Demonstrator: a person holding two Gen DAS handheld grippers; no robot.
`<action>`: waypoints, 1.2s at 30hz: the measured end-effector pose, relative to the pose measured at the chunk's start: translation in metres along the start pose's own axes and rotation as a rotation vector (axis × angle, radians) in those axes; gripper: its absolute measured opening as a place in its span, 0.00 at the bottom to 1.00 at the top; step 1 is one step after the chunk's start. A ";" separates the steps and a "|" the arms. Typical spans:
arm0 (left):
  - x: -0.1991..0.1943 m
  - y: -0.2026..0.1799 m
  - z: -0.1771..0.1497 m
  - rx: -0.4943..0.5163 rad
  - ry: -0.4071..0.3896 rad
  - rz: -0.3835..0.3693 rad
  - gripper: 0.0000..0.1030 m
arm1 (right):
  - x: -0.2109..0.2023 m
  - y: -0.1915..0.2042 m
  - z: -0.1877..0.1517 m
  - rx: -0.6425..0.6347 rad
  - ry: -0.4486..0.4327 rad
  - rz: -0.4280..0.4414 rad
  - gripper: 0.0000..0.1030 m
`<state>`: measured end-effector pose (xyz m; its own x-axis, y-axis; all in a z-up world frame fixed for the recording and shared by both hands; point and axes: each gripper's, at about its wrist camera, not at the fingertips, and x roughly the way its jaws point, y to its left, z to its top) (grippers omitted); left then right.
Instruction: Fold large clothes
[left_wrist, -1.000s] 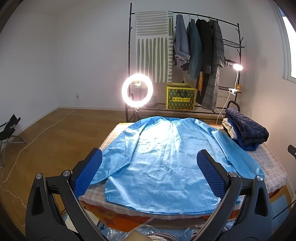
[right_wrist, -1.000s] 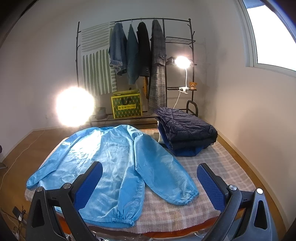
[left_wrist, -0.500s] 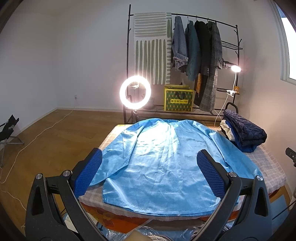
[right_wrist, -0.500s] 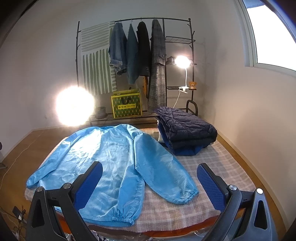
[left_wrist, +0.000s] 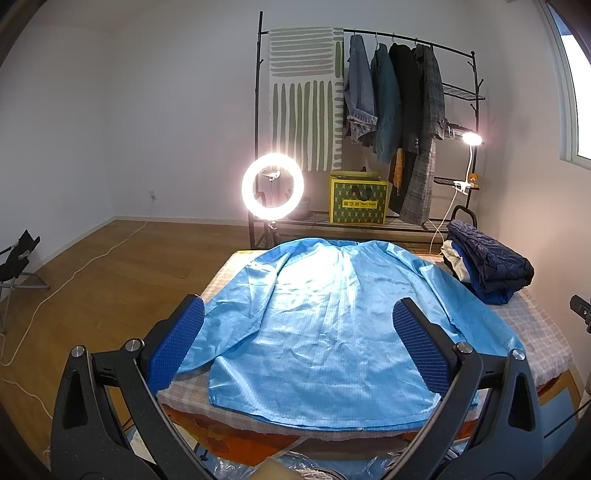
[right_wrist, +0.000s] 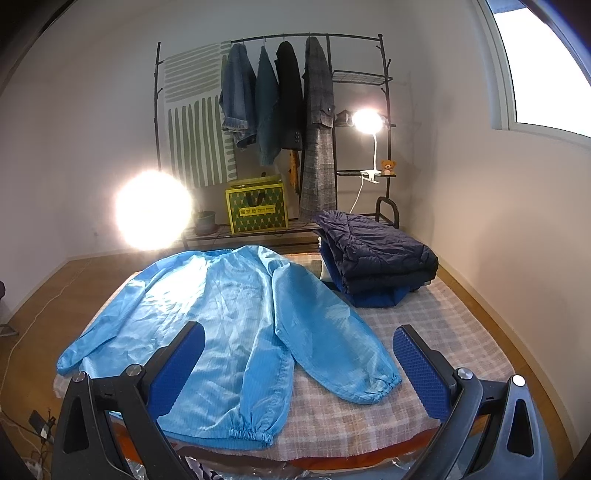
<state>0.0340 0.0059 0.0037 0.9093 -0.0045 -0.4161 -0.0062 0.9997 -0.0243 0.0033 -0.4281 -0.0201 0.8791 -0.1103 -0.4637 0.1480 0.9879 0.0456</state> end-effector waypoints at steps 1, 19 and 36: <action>-0.002 0.003 0.001 -0.002 -0.001 -0.001 1.00 | 0.000 0.000 0.000 -0.001 -0.001 0.000 1.00; 0.005 0.016 -0.003 -0.010 0.007 0.028 1.00 | 0.008 0.007 -0.002 -0.011 0.006 -0.003 1.00; 0.067 0.108 -0.025 -0.074 -0.002 0.153 0.99 | 0.058 0.069 0.023 -0.125 -0.023 0.004 1.00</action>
<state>0.0834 0.1131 -0.0498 0.8962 0.1477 -0.4184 -0.1750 0.9842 -0.0273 0.0746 -0.3686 -0.0236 0.8901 -0.1077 -0.4430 0.0883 0.9940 -0.0641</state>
